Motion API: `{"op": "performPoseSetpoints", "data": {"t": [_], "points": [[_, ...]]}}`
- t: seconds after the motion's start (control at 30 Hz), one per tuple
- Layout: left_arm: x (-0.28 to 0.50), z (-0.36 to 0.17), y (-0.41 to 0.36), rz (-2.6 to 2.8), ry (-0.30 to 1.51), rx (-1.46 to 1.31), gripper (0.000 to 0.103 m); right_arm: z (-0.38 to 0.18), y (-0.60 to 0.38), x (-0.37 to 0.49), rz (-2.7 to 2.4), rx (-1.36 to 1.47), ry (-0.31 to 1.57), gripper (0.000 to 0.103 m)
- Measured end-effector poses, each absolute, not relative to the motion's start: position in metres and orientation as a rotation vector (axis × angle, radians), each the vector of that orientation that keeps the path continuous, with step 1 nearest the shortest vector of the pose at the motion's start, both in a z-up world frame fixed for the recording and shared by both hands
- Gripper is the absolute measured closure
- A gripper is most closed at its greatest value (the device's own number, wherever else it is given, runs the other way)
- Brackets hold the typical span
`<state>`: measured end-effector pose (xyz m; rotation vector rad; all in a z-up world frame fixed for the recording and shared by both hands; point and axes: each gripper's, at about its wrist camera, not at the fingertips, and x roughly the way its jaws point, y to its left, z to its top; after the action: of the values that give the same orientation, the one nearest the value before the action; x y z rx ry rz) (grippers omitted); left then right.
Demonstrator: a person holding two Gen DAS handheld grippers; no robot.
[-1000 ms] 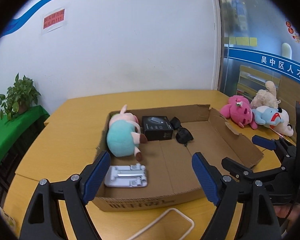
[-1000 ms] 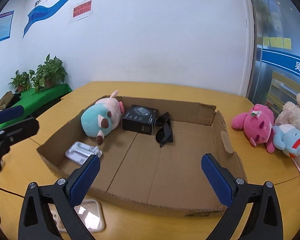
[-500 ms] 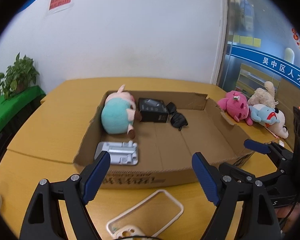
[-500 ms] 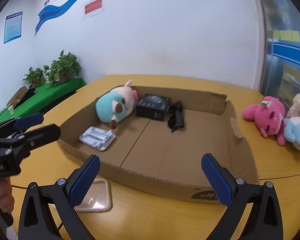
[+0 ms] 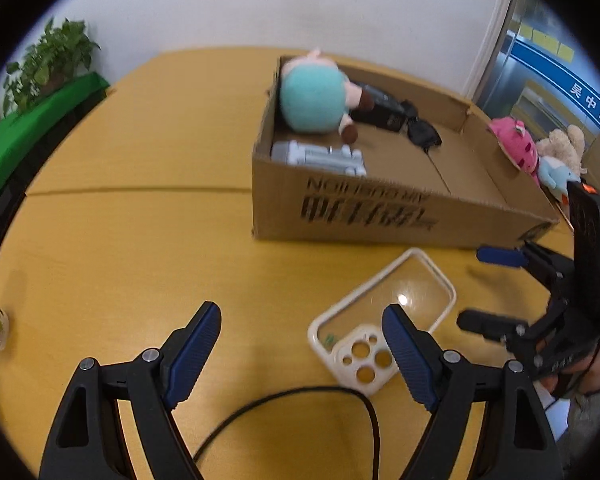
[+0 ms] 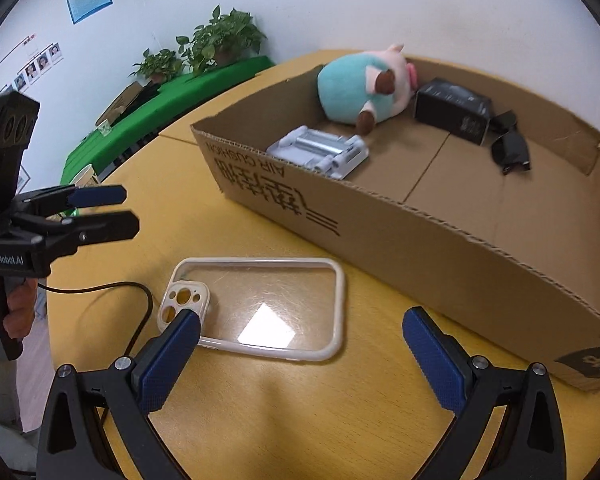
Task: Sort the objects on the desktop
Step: 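Move the left gripper out of the box to the clear phone case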
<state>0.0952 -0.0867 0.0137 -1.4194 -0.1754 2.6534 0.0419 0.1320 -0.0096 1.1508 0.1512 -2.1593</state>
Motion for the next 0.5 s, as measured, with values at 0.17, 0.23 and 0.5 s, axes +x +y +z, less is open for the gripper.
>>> {"op": "performPoseSetpoints", "data": {"t": [0.17, 0.23, 0.5], "points": [[0.09, -0.015, -0.068, 2.449, -0.21, -1.511, 0.028, -0.02, 0.126, 0.033, -2.117, 1.19, 0.116, 0.0], [0.085, -0.027, -0.062, 2.408, -0.235, -1.567, 0.036, -0.024, 0.125, 0.031, -2.098, 1.209, 0.107, 0.0], [0.075, -0.034, -0.055, 2.329, -0.313, -1.575, 0.054, -0.038, 0.12, 0.026, -2.031, 1.253, 0.061, 0.0]]}}
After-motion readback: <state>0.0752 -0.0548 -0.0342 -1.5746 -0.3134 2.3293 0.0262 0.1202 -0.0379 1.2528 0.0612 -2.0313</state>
